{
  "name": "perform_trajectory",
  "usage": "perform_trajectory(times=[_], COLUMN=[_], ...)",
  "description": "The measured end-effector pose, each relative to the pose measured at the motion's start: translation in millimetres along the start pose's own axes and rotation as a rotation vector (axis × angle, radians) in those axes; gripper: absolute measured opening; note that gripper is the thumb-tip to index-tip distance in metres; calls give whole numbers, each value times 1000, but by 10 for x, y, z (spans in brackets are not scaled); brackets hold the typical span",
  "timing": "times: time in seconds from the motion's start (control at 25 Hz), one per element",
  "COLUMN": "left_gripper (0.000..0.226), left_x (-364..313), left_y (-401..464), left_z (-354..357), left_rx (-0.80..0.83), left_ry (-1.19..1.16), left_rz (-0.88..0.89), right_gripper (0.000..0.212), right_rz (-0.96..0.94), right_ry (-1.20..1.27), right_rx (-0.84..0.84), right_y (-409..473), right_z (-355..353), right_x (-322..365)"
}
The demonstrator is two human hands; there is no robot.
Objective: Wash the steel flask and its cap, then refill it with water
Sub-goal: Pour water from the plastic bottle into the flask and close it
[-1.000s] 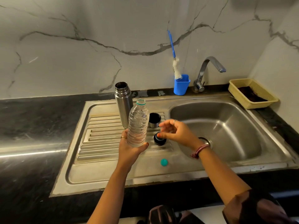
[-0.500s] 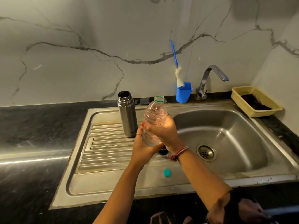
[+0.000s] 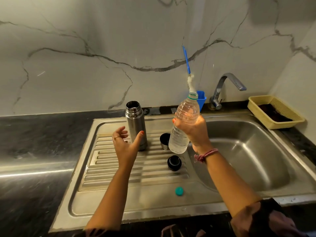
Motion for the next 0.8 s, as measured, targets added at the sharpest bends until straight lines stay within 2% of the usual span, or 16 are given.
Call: perform_trajectory(times=[0.16,0.24,0.44,0.56,0.68,0.8], left_gripper=[105,111,92,73,69,67], left_x=[158,208,243,219,171,37], left_y=[315,409,496,495,496,513], left_z=[216,304,402,414,406,402], left_rx=[135,190,164,121,95,89], left_ry=[81,49,-4,-24,-28,-24], left_rz=[-99,-125,-159,-159,-156,-129], right_gripper=[42,38,42,32,28,35], right_rz=[-38,-21,-7,2,5,-2], right_ry=[-62,-74,-103,-109,-105,-114], right_rx=[-18,-27,-18,-10,-1,1], right_y=[114,160,244,282,311,318], right_z=[-92,-130,-221,-266,-331,-424], right_x=[-70,-125,-197,-192,-167,-113])
Point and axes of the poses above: each hand's wrist, its own y-axis towards the middle knuckle, its own z-axis out of the palm, x = y × z, the point moved 4 cm from there along y, towards the middle knuckle, and after that the axes turned 3 degrees about z, right-handed, at the moved point
